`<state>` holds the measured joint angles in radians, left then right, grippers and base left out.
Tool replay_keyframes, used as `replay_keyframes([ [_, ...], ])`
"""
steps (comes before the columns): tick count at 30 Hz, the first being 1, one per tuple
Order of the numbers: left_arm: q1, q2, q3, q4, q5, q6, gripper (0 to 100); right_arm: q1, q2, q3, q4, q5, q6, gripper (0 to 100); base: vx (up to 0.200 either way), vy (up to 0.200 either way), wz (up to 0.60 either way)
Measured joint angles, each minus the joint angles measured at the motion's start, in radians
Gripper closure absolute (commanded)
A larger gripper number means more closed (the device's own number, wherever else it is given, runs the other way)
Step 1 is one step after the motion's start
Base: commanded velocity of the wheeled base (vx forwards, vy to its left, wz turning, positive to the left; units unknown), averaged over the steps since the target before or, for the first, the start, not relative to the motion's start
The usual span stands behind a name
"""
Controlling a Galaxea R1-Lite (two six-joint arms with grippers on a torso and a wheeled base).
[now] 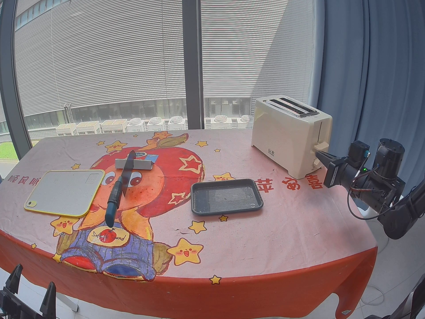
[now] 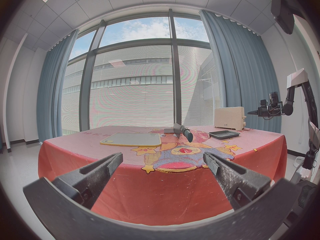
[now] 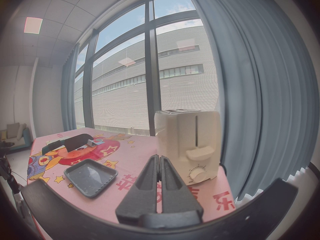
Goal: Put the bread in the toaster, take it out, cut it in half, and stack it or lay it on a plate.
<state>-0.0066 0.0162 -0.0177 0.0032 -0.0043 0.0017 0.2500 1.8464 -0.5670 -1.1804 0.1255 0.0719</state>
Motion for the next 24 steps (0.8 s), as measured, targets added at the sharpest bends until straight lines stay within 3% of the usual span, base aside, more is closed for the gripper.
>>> replay_keyframes([
  [24, 0.001, 0.0, 0.0, 0.0, 0.0, 0.0, 0, 0.061, 0.027, 0.066, 0.0, -0.031, -0.002, 100, 0.0, 0.0, 0.0],
])
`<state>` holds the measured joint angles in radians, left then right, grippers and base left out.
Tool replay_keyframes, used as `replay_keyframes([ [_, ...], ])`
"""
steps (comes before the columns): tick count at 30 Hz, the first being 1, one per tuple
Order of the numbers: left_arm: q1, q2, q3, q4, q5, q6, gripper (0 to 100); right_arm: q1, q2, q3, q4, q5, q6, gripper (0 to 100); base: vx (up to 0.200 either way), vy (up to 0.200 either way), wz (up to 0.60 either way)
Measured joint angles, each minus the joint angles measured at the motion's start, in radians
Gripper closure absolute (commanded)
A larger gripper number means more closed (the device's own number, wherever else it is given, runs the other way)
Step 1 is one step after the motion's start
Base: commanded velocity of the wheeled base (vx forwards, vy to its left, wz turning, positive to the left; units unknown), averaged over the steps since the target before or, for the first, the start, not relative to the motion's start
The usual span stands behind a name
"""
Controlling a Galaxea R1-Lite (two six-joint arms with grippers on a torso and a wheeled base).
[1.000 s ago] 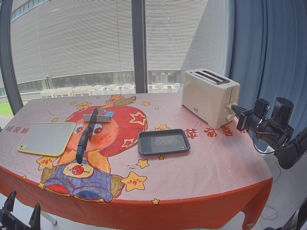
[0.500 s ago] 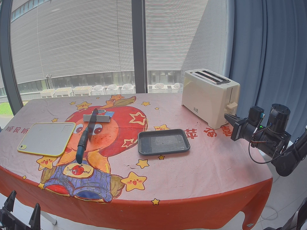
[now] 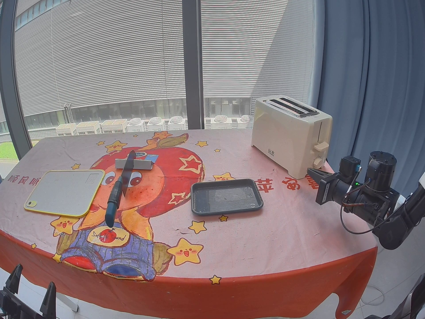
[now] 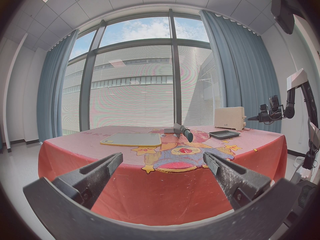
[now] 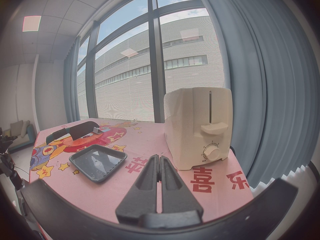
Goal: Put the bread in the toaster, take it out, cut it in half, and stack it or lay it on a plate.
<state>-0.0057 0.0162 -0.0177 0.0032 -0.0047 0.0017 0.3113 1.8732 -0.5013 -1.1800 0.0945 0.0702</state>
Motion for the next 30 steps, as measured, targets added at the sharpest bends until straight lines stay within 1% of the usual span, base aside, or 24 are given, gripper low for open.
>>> replay_keyframes([
  [30, 0.0, 0.0, 0.0, 0.0, 0.0, 0.0, 0, 0.007, 0.028, 0.024, -0.009, -0.001, -0.003, 100, 0.0, 0.0, 0.0],
])
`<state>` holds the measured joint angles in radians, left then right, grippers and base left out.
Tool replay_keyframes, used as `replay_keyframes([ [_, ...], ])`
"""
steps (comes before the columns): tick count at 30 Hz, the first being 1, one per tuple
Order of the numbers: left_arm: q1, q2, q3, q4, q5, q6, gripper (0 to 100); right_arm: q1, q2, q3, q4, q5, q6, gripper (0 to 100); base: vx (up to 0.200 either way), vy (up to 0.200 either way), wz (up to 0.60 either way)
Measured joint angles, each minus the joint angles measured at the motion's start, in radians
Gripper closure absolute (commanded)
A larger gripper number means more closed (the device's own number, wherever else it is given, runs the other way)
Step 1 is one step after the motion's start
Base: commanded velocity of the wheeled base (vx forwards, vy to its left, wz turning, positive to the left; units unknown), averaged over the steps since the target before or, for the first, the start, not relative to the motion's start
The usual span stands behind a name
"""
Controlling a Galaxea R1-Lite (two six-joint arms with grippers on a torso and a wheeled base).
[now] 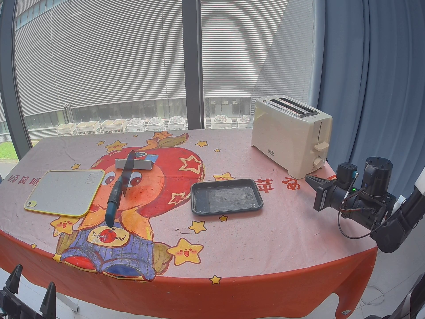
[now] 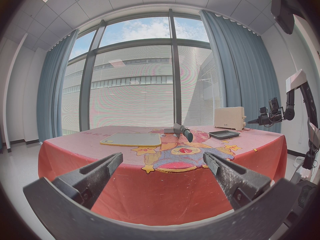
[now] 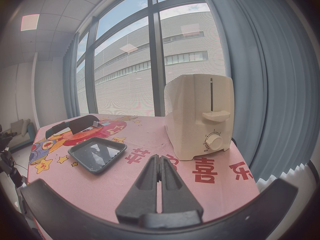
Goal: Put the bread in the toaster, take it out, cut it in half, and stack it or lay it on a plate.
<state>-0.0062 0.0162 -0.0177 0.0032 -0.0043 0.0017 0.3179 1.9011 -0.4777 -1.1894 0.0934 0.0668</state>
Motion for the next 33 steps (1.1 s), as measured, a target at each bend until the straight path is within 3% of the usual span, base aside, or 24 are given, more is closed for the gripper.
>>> replay_keyframes([
  [33, 0.0, 0.0, 0.0, 0.0, 0.0, 0.0, 0, 0.007, 0.005, 0.007, -0.002, -0.002, -0.001, 100, 0.0, 0.0, 0.0],
])
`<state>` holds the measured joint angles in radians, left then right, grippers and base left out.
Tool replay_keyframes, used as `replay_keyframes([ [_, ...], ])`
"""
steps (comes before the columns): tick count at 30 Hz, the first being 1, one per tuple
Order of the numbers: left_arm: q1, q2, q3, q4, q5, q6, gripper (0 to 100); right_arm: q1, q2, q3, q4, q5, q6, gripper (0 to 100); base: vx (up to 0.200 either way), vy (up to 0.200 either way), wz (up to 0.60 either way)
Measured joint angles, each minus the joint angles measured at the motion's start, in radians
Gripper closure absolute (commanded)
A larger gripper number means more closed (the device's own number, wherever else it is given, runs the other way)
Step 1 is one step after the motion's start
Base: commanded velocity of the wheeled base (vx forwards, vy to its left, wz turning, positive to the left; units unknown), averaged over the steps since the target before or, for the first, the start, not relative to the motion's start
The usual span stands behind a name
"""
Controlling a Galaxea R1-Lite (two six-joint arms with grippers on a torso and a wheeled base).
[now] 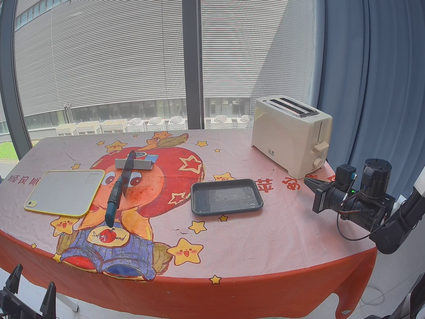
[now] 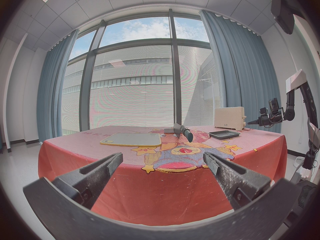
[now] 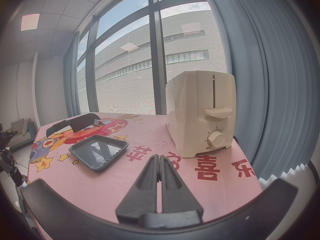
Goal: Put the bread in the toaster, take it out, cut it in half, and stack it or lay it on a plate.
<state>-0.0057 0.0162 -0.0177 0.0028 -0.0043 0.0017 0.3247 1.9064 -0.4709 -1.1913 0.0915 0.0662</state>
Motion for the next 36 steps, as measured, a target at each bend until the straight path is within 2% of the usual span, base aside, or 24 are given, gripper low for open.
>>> replay_keyframes([
  [36, 0.0, 0.0, 0.0, 0.0, 0.0, 0.0, 0, -0.005, 0.006, 0.001, 0.004, 0.0, 0.0, 100, 0.0, 0.0, 0.0],
])
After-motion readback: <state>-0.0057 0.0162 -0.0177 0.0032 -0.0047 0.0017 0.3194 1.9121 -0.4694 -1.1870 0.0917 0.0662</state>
